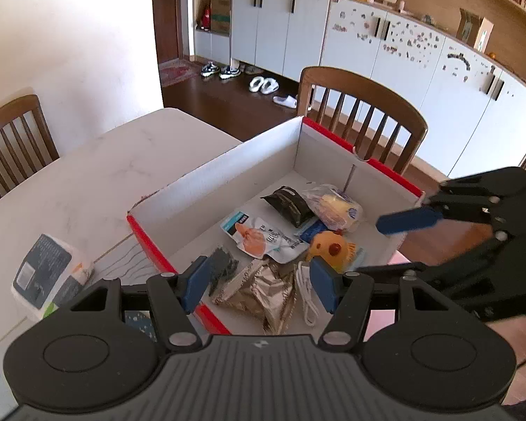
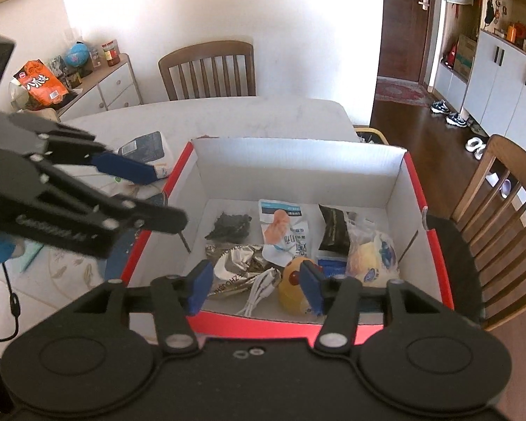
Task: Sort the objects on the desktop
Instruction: 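Move both tools back from the box toward the table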
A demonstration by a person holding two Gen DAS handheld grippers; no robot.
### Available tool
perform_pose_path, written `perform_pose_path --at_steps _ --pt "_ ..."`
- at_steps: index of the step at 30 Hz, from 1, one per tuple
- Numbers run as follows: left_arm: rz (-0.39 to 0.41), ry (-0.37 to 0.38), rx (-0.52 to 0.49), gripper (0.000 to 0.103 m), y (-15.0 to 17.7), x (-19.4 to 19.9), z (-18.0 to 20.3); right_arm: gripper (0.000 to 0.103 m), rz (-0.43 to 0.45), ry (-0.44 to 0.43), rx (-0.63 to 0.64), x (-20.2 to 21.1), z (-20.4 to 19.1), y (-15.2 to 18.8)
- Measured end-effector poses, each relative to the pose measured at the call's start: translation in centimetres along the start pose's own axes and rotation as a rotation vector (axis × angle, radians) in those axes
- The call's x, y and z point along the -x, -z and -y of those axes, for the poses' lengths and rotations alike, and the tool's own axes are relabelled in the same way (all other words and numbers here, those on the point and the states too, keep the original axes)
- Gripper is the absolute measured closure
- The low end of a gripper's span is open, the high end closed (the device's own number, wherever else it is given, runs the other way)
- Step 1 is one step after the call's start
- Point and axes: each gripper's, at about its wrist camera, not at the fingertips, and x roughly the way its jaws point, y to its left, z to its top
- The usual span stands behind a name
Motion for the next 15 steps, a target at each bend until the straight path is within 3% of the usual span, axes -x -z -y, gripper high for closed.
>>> perform_pose_path --at_steps 6,15 --pt "0.017 -0.001 0.035 0.041 2.3 1.7 0.0 0.026 0.020 -0.047 -0.008 0.2 -0.2 -0.1" --pt "0.029 -0.018 0.082 0.031 5.2 3.3 -0.4 0.017 0.017 -0.062 -0.024 -0.3 -0.8 0.4"
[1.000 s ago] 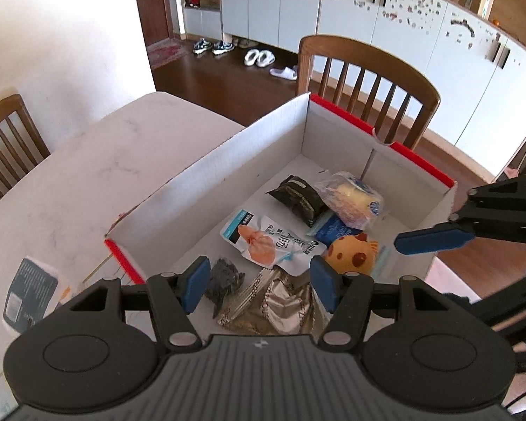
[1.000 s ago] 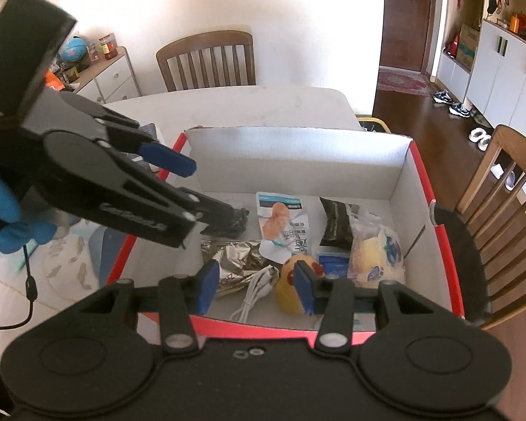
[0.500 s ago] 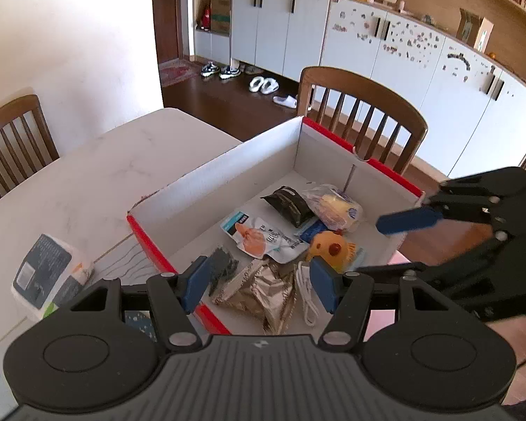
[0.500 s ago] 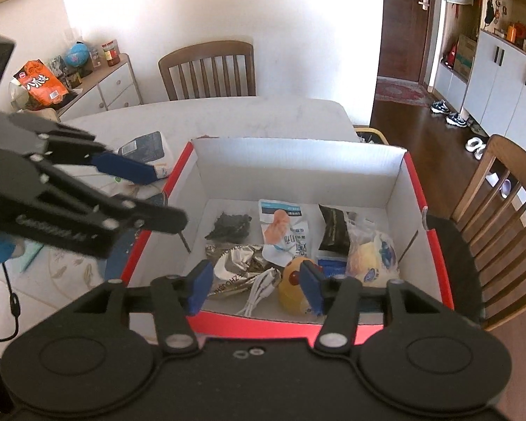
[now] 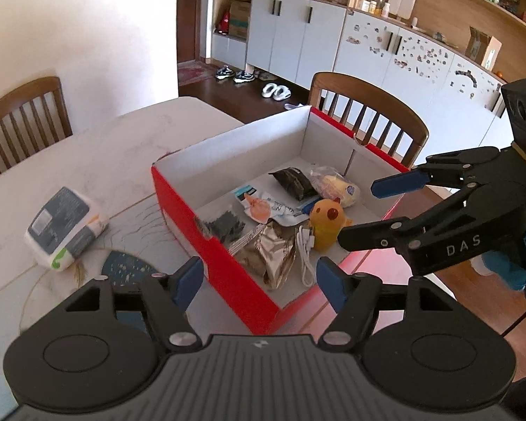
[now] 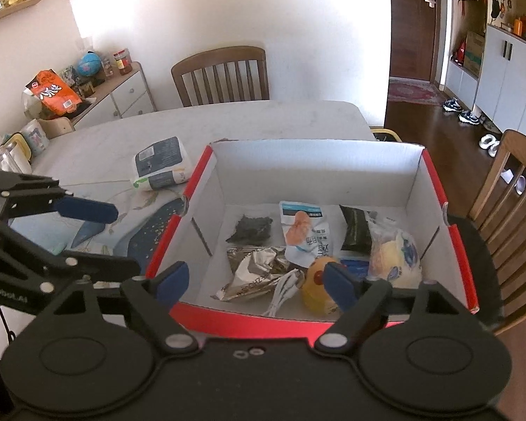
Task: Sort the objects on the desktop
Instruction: 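Move both tools back from the box toward the table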
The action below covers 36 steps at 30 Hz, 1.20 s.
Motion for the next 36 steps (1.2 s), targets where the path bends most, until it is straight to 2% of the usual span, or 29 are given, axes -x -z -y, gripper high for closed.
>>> perform_pose_path --at_steps 3,7,11,23,36 --pt "0.008 0.001 0.015 0.022 0.8 0.5 -0.3 0.013 0.003 0.000 0.011 -0.1 -0.6 0.0" --pt "0.015 -0.004 0.031 0.019 1.7 1.1 -0.8 0.011 0.010 -0.004 0.018 -0.3 -1.2 -0.2" --pt "0.030 -0.019 0.042 0.008 2.6 1.7 -1.4 0.010 0.017 -0.001 0.019 -0.4 -1.9 -0.2" --pt "0.055 -0.025 0.041 0.003 5.2 3.7 -4.5 0.007 0.052 0.033 -0.013 -0.7 -5.1 -1.2" --pt "0.073 -0.067 0.118 0.003 10.0 6.6 -12.0 0.007 0.056 0.013 0.041 -4.3 -12.0 -3.4"
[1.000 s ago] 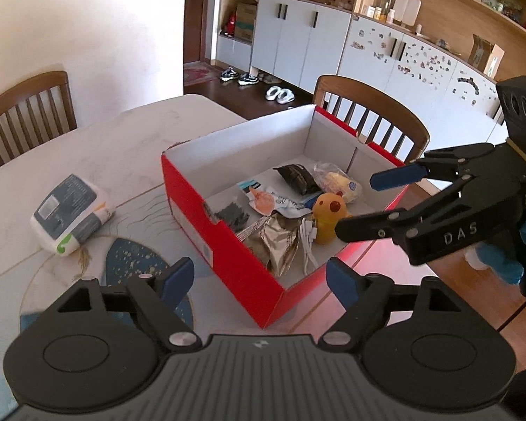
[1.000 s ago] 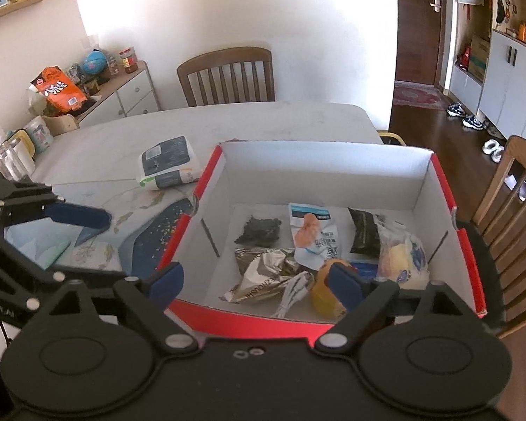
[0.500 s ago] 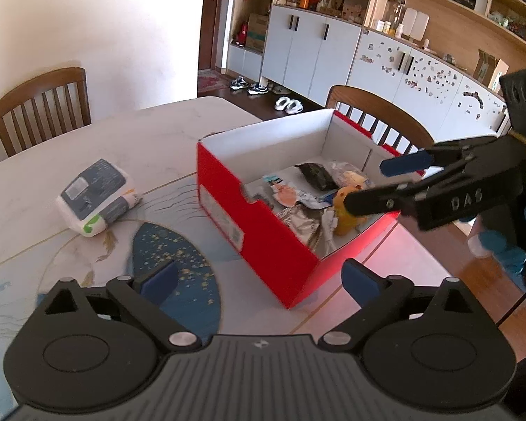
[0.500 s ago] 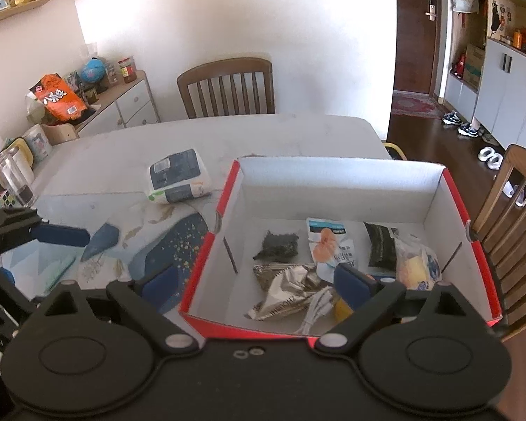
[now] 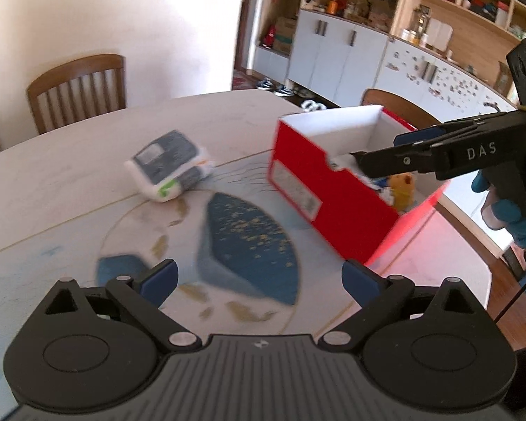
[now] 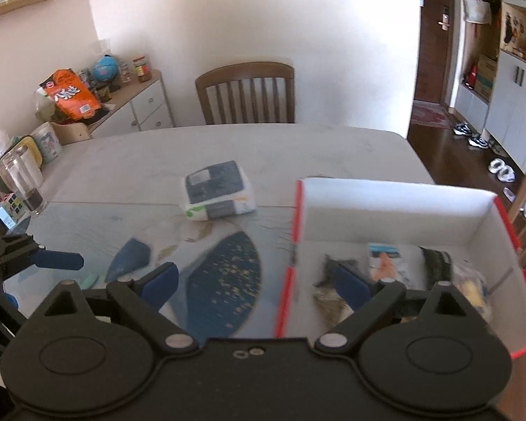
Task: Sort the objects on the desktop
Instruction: 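Move both tools back from the box toward the table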
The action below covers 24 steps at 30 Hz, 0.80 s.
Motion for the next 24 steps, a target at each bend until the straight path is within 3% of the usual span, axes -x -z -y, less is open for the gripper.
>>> perform_pose_path --at_steps 12,24 --pt "-0.013 -0.040 0.055 0.003 2.4 0.7 -6.1 0.007 -0.018 -0.024 0.038 -4.4 -5.1 -1.8" --pt "-0.076 -0.062 0.125 0.003 5.3 -1.0 -10.5 0.005 -0.021 -0.004 0.007 -8.6 -7.5 -2.0"
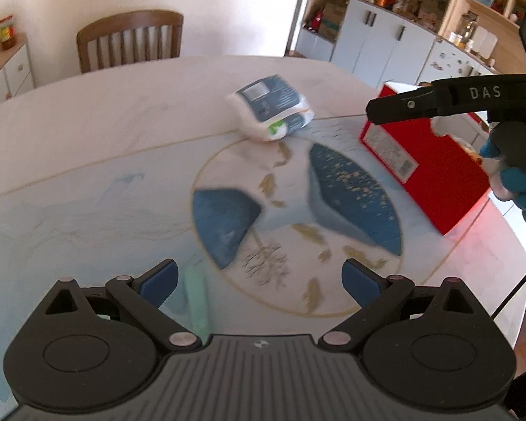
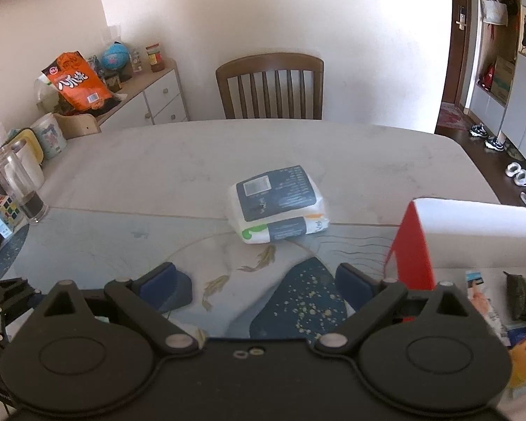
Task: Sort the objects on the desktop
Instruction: 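Move both tools back from the box toward the table, then grasp the green stick with left tool while right tool grasps the wet-wipes pack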
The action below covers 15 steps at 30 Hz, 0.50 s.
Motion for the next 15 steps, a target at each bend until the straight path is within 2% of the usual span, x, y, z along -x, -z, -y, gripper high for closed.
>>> perform_pose_path --at_steps 10,15 --pt "-0.032 -0.052 0.040 0.004 1.9 -1.4 -2.4 0.005 -0.048 0.019 0.005 -3.0 -1.2 0.2" --pt "-0.029 -0.063 0.017 0.019 2.5 -1.8 -2.4 0.005 -0.057 0.030 0.009 -4.3 -1.3 0.1"
